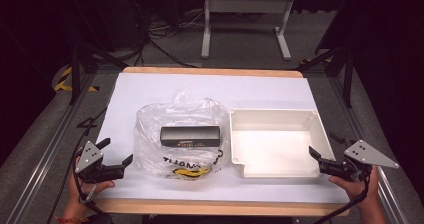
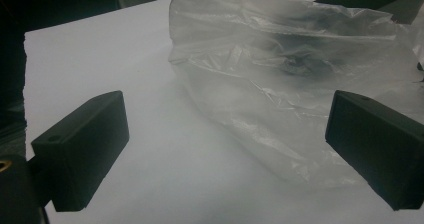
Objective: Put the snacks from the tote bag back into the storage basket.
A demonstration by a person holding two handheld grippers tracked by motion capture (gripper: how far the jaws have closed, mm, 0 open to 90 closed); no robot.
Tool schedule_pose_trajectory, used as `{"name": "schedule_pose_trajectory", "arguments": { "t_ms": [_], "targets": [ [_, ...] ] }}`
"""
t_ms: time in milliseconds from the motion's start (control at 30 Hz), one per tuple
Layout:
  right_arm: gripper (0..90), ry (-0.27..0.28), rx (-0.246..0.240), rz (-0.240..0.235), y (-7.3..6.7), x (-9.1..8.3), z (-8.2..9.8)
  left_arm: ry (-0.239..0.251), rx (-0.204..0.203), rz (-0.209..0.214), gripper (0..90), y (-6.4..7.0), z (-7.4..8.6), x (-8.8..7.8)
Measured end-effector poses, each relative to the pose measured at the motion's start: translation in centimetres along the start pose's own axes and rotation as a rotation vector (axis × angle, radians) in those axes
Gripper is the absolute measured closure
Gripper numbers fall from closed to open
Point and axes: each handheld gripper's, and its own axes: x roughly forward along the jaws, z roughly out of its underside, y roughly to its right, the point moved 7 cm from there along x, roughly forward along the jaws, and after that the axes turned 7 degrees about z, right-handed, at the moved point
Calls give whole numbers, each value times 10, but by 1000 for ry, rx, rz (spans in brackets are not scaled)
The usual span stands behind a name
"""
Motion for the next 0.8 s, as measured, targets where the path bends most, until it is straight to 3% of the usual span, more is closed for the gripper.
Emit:
{"name": "schedule_pose_trajectory", "arguments": {
  "t_ms": [533, 800],
  "targets": [
    [218, 1, -80, -60, -22, 20, -30, -11, 4, -2, 45, 0, 1, 1],
    [238, 7, -98, -139, -42, 33, -46, -13, 5, 1, 45, 1, 1, 1]
  ]
}}
